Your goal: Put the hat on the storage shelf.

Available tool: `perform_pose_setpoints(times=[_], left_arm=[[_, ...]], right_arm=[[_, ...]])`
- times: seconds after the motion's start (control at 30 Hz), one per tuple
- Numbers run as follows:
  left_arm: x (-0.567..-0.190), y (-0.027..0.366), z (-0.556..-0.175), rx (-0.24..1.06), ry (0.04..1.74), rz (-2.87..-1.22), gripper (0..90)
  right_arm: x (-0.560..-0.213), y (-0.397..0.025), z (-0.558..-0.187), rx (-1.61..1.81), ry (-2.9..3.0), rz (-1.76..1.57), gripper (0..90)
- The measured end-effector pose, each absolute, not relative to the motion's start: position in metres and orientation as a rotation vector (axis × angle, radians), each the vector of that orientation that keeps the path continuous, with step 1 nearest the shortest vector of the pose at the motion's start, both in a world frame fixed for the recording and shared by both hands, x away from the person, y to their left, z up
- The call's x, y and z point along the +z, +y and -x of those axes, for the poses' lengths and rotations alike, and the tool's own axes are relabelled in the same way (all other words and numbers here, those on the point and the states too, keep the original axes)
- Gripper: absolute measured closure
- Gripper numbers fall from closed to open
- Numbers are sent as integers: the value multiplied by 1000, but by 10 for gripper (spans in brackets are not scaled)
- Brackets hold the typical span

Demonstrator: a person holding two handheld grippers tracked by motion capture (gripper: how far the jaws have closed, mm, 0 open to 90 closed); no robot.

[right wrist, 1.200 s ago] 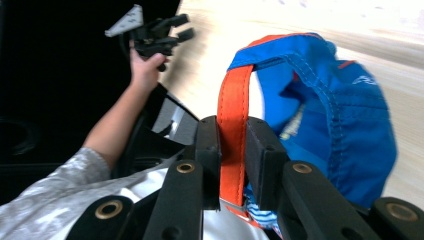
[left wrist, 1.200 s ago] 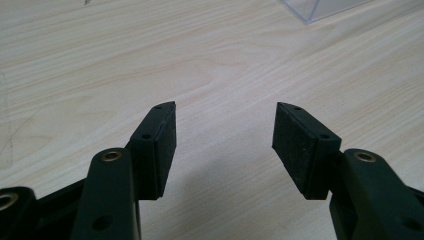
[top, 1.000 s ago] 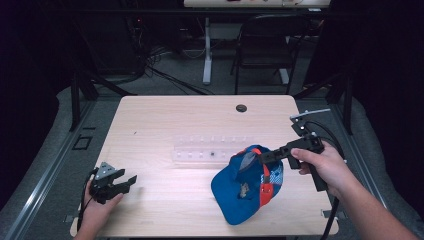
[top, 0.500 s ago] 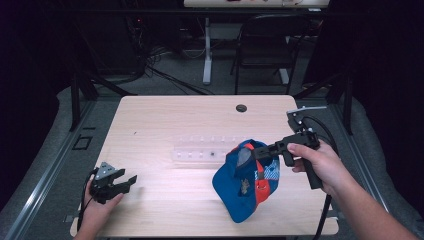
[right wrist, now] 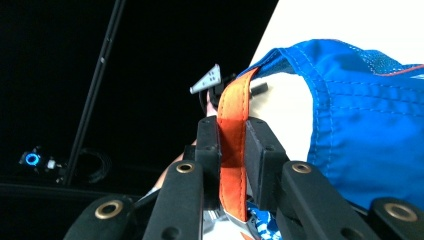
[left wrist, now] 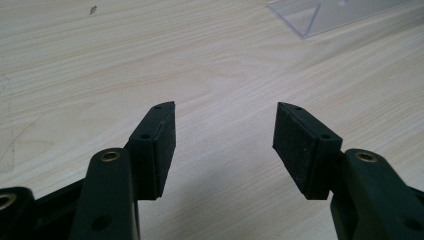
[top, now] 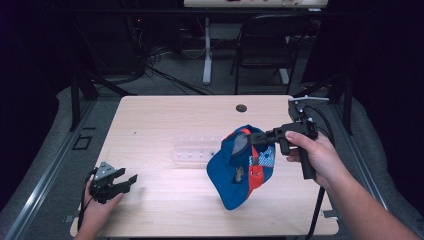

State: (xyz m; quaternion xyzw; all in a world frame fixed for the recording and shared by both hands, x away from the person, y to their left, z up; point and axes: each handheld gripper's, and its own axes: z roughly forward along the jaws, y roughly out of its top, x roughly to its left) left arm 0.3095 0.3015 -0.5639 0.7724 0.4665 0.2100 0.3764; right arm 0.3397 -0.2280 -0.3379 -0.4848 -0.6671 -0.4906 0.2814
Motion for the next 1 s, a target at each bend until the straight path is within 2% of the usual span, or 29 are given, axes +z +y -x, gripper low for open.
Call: perform_pose_setpoints(times=[0.63,0.87,1.0], left_arm=[[-560,290,-305,534,1131,-1998,437],[-552,272,-303,507,1074,-1961,450],[-534,248,-299,496,996,-1930,469]], right_arm=[[-334,-214,-373,-1427,-1685,1306,779],[-335,-210,-384,-1463,-1631,1324,779],[-334,-208,-389,-1489,-1616,1332,778]])
